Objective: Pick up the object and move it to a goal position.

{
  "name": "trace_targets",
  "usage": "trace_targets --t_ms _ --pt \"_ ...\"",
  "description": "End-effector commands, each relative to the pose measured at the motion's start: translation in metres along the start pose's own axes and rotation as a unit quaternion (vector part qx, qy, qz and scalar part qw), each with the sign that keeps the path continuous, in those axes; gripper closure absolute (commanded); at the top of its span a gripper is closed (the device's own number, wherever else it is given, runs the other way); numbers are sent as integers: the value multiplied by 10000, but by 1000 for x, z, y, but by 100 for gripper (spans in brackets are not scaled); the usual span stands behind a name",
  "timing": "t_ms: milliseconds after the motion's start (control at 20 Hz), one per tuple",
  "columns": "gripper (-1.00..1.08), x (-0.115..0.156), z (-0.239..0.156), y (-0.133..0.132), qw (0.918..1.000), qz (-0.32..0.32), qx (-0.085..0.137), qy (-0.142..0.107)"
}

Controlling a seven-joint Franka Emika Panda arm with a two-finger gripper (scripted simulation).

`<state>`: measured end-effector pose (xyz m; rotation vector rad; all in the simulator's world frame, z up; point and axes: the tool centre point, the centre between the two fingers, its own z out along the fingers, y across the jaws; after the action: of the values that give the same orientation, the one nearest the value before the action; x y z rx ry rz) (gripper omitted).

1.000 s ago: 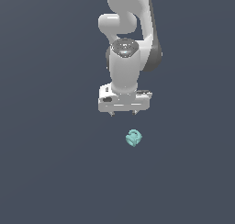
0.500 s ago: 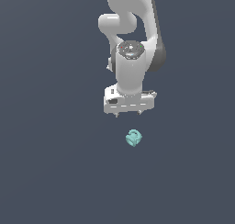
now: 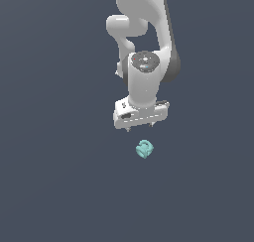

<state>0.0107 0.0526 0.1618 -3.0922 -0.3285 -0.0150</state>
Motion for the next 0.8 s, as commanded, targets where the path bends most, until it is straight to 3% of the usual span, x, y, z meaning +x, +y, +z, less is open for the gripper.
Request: trace_targets --t_ms 0,300,750 --pt "-92 4 6 -1 9996 -276 -21 -13" --pt "-92 18 27 -7 9931 -1167 -76 -48" --pt "-92 36 58 -14 9708 -2396 -119 -92"
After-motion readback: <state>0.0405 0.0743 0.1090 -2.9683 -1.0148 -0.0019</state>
